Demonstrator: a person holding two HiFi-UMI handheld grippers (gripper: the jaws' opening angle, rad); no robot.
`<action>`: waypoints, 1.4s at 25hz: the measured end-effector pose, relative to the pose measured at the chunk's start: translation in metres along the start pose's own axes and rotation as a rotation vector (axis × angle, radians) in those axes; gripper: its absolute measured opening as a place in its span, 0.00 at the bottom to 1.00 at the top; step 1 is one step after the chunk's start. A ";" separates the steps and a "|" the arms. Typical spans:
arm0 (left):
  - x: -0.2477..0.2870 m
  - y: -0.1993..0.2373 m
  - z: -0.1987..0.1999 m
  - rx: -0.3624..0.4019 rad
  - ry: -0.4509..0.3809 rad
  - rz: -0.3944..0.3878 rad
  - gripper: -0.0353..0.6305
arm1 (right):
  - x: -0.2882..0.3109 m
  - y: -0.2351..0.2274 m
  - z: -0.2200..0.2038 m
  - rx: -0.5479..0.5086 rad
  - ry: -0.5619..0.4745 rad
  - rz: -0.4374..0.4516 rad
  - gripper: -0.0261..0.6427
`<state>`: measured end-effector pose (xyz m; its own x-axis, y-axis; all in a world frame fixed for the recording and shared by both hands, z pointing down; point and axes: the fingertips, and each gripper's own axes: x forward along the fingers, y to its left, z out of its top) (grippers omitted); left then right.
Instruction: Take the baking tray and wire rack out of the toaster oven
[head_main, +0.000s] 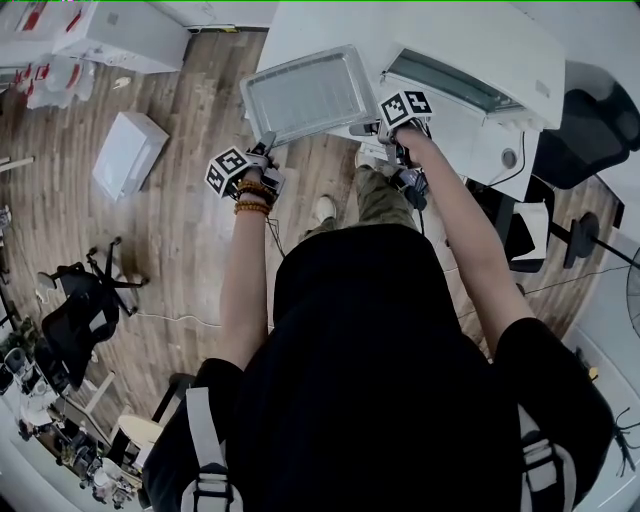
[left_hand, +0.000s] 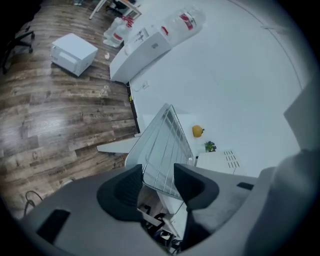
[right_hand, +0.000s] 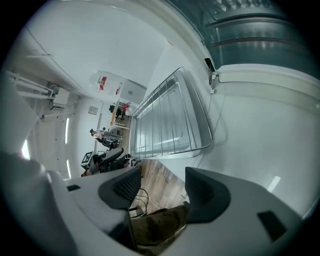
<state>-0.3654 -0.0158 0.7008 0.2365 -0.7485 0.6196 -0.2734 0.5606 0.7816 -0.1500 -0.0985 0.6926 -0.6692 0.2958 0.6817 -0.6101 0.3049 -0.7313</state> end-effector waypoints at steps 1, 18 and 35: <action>-0.002 -0.001 0.001 0.043 -0.003 0.022 0.35 | 0.000 0.002 -0.002 0.000 -0.012 0.002 0.44; -0.041 -0.063 0.029 0.841 -0.160 0.219 0.45 | -0.052 0.033 0.000 -0.142 -0.295 -0.089 0.44; -0.118 -0.269 -0.022 1.288 -0.464 -0.222 0.43 | -0.216 0.162 0.005 -0.646 -0.964 -0.430 0.44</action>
<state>-0.2989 -0.0701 0.4187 0.1289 -0.9685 0.2132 -0.9899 -0.1128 0.0860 -0.1065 -0.1177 0.4269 -0.6720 -0.6428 0.3678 -0.7198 0.6837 -0.1202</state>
